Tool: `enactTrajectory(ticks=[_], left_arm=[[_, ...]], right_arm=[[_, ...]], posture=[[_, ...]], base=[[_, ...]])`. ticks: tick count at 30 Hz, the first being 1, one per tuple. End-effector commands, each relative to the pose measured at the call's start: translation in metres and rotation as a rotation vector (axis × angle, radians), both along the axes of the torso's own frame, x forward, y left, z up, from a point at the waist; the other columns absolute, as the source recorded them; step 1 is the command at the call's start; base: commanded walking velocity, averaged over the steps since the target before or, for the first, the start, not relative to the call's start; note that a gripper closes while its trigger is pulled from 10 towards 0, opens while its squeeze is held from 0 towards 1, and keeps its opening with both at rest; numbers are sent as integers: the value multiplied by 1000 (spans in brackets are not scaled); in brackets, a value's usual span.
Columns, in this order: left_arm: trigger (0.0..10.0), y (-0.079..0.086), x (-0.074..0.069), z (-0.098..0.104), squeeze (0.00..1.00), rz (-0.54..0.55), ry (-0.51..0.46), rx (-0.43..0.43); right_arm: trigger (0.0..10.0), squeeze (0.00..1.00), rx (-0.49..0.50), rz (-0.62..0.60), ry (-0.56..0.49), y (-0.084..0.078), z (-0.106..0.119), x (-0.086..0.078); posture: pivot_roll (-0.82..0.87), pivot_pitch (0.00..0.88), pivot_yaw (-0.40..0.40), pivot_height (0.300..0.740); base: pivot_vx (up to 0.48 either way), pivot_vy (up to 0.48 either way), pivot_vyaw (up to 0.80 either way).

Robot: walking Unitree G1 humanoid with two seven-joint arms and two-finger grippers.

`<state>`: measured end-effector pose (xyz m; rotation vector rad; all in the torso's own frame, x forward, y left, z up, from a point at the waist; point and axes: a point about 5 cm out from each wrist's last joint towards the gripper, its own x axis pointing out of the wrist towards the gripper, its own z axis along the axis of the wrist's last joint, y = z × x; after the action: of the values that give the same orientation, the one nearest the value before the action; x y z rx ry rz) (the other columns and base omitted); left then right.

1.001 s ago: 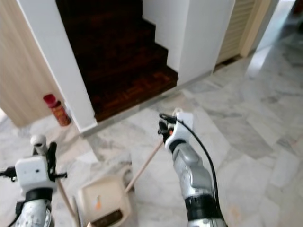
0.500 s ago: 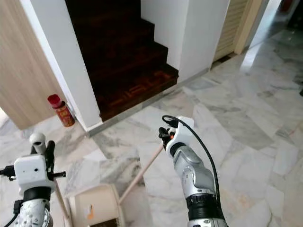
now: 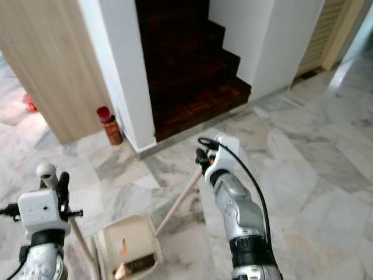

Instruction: Sweep floor

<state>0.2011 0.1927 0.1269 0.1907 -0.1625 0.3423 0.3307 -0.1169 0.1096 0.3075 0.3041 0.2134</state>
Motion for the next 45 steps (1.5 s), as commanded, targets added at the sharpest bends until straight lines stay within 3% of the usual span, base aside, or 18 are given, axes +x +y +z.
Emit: enactTrajectory(ticks=[1, 11, 29, 36, 45], left_arm=[[10000, 1, -1, 8, 0, 2, -34, 23], [10000, 1, -1, 8, 0, 0, -32, 23], [10000, 2, -1, 8, 0, 1, -30, 25], [10000, 2, -2, 8, 0, 1, -28, 26], [10000, 3, -2, 8, 0, -2, -27, 27]], right_arm=[[10000, 0, 37, 26, -51, 8, 12, 3], [10000, 0, 28, 31, -64, 9, 12, 3], [10000, 0, 32, 33, -61, 10, 12, 3], [10000, 0, 32, 33, -57, 10, 11, 2], [10000, 0, 38, 27, -52, 11, 10, 2]], posture=[[-117, 49, 17, 740], [-116, 50, 18, 740], [-112, 61, 18, 740], [-109, 63, 19, 740], [-105, 65, 22, 740]], base=[[0, 341, 0], [0, 338, 441], [0, 335, 0], [0, 331, 754], [0, 330, 0]])
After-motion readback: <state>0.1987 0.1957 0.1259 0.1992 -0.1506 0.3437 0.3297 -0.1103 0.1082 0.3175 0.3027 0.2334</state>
